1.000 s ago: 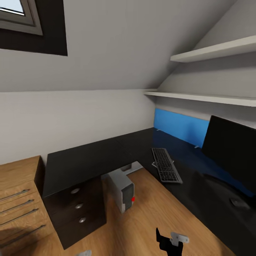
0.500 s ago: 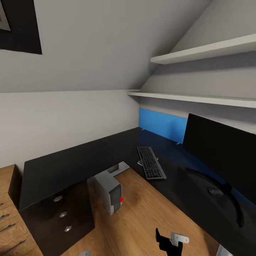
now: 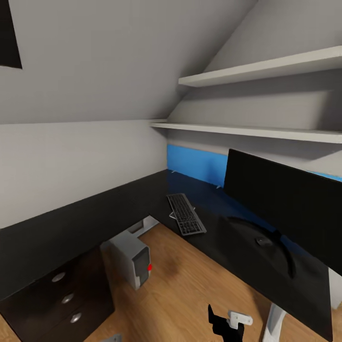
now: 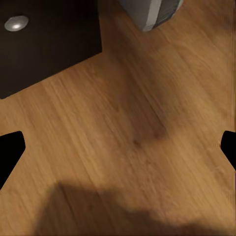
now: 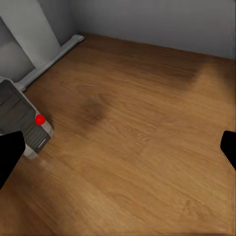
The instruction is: In the bedroom, organize the workspace by keeping the computer under the desk, ensuring the monitor is on the desk, placing the keyboard on the desk next to the monitor, placing the mouse on the desk next to the keyboard, moving the folder from the swivel chair onto the desk next to the mouse, stacking the notebook on top of the folder with the pen on top of the notebook, and positioning the swivel chair next to the desk.
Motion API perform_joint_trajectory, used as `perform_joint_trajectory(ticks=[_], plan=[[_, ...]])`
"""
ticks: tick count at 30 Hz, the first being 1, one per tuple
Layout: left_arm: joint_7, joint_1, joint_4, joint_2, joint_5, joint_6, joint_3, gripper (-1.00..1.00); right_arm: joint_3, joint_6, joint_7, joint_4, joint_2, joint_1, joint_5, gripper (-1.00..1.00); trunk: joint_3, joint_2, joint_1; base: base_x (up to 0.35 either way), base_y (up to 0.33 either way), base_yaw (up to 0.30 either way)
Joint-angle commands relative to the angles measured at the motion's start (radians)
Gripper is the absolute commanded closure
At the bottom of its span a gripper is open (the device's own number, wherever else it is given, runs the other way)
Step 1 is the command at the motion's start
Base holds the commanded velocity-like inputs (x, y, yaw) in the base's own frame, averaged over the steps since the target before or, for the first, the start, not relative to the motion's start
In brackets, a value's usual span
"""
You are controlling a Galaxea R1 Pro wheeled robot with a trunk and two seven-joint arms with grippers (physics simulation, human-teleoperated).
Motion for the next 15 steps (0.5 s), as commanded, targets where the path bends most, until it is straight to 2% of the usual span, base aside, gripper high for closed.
perform_joint_trajectory(ticks=[1, 15], plan=[[0.007, -0.001, 0.0, 0.001, 0.011, -0.005, -0.008, -1.0, -0.005, -0.004, 0.01, 0.002, 0.0, -0.001, -0.01, -1.0, -0.001, -0.001, 0.0, -0.018, 0.066, -0.295], [0.007, -0.001, 0.0, 0.002, 0.011, -0.005, -0.008, -1.0, -0.004, -0.004, 0.01, 0.002, 0.001, -0.001, -0.01, -1.0, -0.002, -0.001, 0.0, -0.004, 0.015, -0.298]])
